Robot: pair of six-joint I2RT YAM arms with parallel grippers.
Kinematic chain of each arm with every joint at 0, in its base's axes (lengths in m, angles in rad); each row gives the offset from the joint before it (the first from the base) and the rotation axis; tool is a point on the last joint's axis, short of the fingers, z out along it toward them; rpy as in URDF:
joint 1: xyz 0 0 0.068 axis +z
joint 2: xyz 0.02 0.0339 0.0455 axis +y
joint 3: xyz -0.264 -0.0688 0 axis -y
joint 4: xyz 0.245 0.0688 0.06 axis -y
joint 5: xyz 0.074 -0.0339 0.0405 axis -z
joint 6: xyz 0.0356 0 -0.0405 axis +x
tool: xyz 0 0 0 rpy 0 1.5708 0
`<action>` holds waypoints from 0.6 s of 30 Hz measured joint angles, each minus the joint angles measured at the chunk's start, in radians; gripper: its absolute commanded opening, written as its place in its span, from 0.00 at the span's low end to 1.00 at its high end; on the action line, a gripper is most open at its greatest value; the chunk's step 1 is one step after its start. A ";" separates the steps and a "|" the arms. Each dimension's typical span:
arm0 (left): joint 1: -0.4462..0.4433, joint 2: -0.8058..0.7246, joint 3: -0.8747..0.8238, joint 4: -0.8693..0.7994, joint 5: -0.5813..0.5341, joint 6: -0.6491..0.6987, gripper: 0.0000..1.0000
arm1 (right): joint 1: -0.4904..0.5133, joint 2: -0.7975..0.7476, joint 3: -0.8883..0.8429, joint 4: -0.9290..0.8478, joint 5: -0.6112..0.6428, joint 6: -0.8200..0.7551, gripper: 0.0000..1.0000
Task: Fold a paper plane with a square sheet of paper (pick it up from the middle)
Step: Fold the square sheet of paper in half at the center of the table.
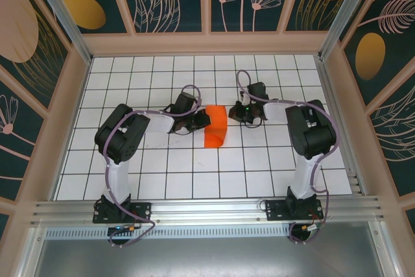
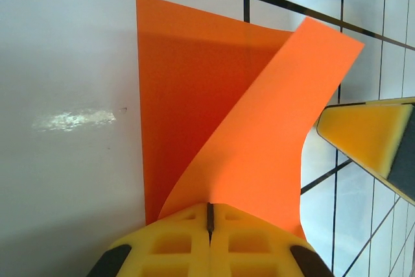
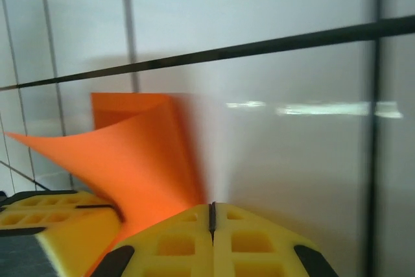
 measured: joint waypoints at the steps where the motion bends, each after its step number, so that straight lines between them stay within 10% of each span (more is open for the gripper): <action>1: 0.000 0.000 0.000 0.000 0.000 0.000 0.00 | 0.020 -0.002 0.010 0.000 0.003 0.003 0.02; 18: 0.000 0.000 0.002 0.000 0.000 0.000 0.00 | 0.035 0.113 0.132 -0.006 0.008 0.028 0.02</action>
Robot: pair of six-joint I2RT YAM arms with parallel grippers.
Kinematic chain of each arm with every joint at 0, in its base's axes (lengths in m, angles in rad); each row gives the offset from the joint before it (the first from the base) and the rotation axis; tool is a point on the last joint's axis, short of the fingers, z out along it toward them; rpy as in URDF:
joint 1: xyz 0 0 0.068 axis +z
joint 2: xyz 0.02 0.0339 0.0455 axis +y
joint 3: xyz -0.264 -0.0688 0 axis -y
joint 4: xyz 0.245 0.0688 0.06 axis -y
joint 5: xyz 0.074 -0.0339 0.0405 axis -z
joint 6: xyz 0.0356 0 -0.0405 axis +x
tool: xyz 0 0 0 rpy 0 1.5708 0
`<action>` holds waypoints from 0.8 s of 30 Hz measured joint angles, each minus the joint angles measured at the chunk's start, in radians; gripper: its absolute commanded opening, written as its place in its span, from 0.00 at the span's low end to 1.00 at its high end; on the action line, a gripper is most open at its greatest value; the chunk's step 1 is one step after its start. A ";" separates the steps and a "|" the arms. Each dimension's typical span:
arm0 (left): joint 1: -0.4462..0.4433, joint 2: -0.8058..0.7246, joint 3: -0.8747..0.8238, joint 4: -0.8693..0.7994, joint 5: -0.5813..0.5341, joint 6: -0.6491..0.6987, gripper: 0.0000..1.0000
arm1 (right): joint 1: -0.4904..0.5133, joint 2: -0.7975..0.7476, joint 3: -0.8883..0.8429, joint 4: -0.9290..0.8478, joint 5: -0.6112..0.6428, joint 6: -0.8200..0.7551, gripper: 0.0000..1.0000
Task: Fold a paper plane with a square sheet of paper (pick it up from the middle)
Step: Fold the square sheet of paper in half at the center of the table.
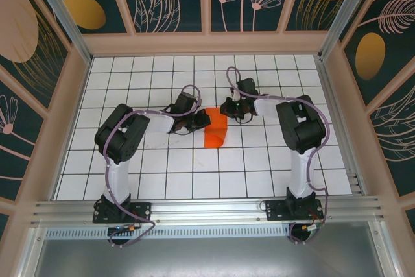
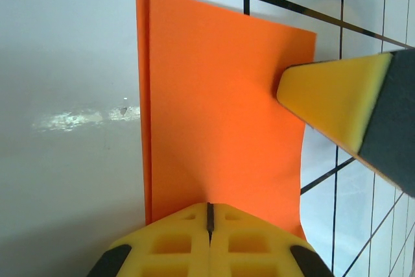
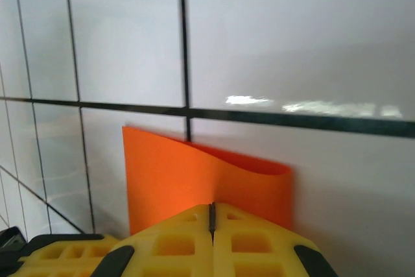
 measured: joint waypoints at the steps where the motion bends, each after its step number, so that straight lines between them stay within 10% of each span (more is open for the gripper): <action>1: 0.000 0.000 0.000 0.000 0.000 0.000 0.00 | -0.008 0.002 0.000 -0.001 0.000 0.000 0.02; 14: 0.000 -0.002 0.001 -0.001 0.000 0.000 0.00 | -0.067 -0.045 -0.019 -0.007 0.053 0.034 0.02; 24: 0.000 -0.002 0.001 0.000 0.000 0.000 0.00 | 0.070 -0.236 -0.139 -0.013 0.010 0.076 0.02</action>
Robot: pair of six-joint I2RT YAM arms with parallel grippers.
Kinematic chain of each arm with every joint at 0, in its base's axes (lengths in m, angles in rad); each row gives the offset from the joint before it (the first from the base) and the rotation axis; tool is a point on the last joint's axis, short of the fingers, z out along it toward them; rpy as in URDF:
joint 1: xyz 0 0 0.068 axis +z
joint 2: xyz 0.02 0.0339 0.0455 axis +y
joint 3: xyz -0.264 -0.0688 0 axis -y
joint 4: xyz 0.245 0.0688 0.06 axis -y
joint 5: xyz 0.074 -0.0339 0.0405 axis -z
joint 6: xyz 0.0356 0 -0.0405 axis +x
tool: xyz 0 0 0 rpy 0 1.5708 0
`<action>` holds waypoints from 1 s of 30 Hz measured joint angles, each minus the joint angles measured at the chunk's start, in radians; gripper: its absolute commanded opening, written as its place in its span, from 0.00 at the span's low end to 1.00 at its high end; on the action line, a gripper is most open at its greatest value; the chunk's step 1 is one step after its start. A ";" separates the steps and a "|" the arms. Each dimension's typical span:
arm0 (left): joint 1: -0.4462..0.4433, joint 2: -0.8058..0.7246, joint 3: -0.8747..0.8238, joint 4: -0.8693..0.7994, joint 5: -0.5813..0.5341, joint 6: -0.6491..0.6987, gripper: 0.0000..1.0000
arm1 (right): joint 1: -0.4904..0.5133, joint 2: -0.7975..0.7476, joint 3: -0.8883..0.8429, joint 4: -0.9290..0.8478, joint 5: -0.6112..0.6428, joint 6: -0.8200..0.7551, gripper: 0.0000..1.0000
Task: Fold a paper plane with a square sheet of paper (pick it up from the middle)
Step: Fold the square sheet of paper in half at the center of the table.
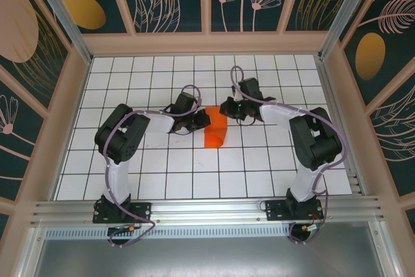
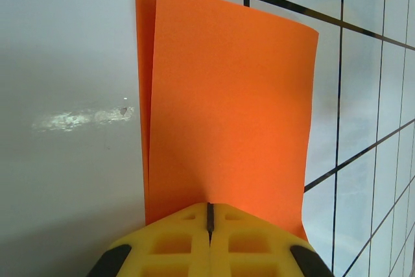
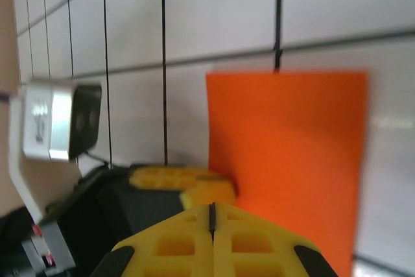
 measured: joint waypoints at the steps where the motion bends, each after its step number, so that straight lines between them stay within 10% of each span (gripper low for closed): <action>1: 0.000 0.000 0.000 0.000 0.000 0.000 0.00 | 0.011 0.000 -0.014 -0.003 -0.005 0.006 0.03; 30: 0.000 0.003 -0.003 0.008 0.000 -0.003 0.00 | 0.030 -0.110 -0.272 -0.038 -0.049 0.031 0.03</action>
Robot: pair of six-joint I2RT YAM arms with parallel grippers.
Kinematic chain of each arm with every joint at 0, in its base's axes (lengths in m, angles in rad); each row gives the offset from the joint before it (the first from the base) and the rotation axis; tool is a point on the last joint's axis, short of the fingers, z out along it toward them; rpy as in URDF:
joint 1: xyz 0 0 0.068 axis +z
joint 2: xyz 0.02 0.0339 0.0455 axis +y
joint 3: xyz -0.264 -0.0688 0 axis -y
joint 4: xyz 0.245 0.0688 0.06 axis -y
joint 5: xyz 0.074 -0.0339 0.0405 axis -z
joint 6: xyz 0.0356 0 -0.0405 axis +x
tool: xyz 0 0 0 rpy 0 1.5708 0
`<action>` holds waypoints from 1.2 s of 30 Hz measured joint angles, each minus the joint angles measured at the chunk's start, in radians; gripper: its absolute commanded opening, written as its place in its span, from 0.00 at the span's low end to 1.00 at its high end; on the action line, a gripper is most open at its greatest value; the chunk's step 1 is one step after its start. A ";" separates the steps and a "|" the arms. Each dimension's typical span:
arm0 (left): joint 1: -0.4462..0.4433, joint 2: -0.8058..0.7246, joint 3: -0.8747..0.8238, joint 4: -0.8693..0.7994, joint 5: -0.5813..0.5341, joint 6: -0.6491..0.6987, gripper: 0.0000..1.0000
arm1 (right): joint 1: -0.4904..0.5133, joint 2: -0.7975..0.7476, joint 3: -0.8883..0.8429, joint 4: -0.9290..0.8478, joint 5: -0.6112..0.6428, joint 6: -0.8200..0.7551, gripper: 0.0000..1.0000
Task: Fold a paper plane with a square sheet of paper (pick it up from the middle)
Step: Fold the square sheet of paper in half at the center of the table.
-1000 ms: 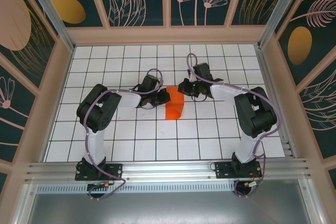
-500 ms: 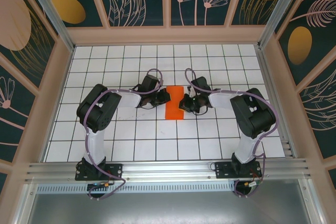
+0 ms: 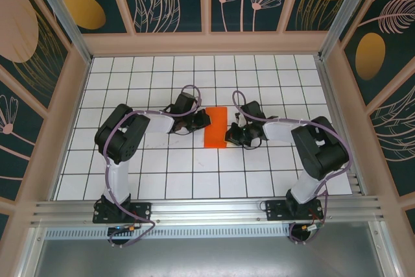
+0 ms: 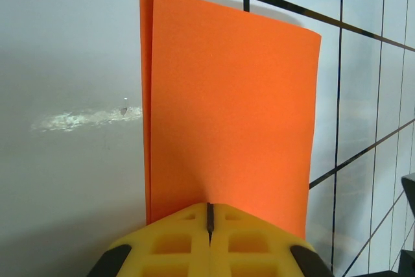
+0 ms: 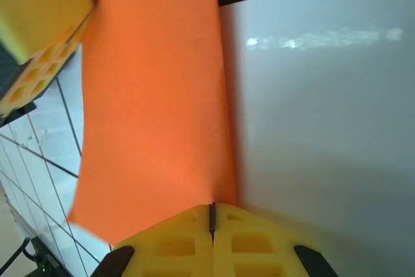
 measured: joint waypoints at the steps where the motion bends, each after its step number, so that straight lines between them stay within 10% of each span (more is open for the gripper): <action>1: 0.000 0.000 0.000 0.000 0.000 0.000 0.00 | 0.000 0.000 0.011 -0.006 -0.006 -0.004 0.03; 15: 0.000 0.000 0.000 0.000 0.000 0.000 0.00 | 0.026 0.149 0.124 0.019 -0.062 -0.045 0.02; 36: 0.000 0.002 0.001 0.000 0.000 0.000 0.00 | -0.011 -0.030 0.023 -0.020 -0.077 -0.108 0.02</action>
